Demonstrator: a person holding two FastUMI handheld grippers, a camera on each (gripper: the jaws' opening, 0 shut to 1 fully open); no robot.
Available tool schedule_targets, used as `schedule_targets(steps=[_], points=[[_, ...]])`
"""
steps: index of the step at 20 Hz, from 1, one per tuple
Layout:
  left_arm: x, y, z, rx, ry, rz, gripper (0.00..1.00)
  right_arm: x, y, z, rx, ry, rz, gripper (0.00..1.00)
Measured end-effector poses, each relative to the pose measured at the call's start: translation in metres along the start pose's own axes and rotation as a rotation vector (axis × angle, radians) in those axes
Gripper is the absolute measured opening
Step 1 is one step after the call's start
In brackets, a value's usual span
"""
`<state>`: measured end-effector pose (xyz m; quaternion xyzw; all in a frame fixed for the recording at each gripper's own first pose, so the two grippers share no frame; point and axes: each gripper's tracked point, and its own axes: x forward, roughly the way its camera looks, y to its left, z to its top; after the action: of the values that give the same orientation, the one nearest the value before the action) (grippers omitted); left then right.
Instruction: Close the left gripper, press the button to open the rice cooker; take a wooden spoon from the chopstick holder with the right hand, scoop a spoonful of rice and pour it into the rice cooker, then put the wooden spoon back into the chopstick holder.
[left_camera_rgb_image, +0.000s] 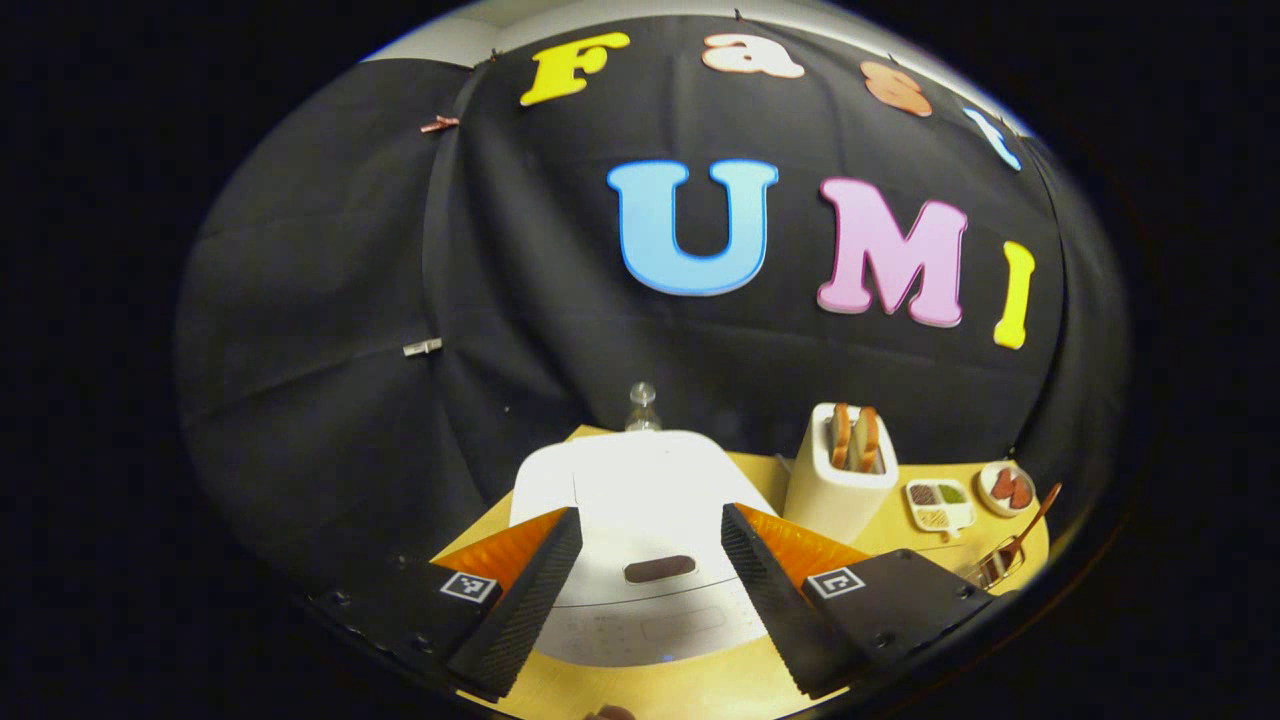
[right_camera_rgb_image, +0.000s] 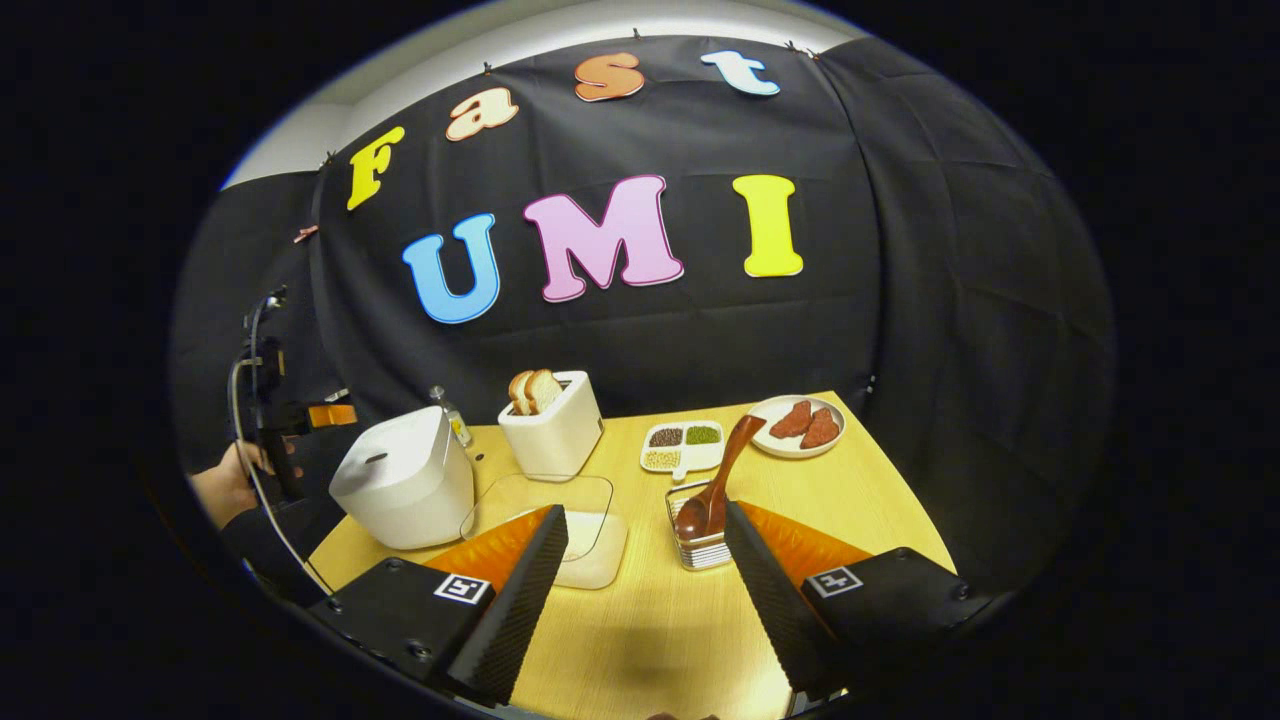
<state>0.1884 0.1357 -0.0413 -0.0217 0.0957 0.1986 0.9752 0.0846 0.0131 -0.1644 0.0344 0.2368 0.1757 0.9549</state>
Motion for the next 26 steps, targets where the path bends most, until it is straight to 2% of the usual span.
schedule_targets(steps=[3,5,8,11,13,15,19,21,26], points=[[-0.057,-0.006,0.039,0.012,-0.107,-0.036,0.98,0.001,0.006,0.029,-0.007,-0.063,0.002,0.98],[-0.089,-0.016,0.048,0.023,-0.157,-0.076,0.98,-0.004,0.008,0.049,-0.011,-0.107,-0.007,0.99],[-0.134,-0.032,0.043,0.026,-0.188,-0.136,0.99,-0.022,0.013,0.073,-0.020,-0.176,-0.028,0.98],[-0.168,-0.041,0.029,-0.008,-0.170,-0.190,0.98,-0.041,0.016,0.088,-0.069,-0.246,-0.047,0.98],[-0.184,-0.041,0.021,-0.028,-0.144,-0.216,0.99,-0.041,0.026,0.082,-0.135,-0.246,-0.047,0.98],[-0.195,-0.040,0.016,-0.034,-0.132,-0.250,0.99,-0.054,0.033,0.090,-0.186,-0.270,-0.058,0.98],[-0.196,-0.021,0.006,-0.054,-0.108,-0.254,0.98,-0.071,0.064,0.082,-0.181,-0.264,-0.021,0.98],[-0.195,-0.014,0.008,-0.088,-0.106,-0.253,0.95,-0.078,0.067,0.079,-0.186,-0.264,-0.048,0.99],[-0.186,-0.001,0.003,-0.057,-0.108,-0.227,0.95,-0.089,0.070,0.059,-0.133,-0.258,-0.113,0.99]])
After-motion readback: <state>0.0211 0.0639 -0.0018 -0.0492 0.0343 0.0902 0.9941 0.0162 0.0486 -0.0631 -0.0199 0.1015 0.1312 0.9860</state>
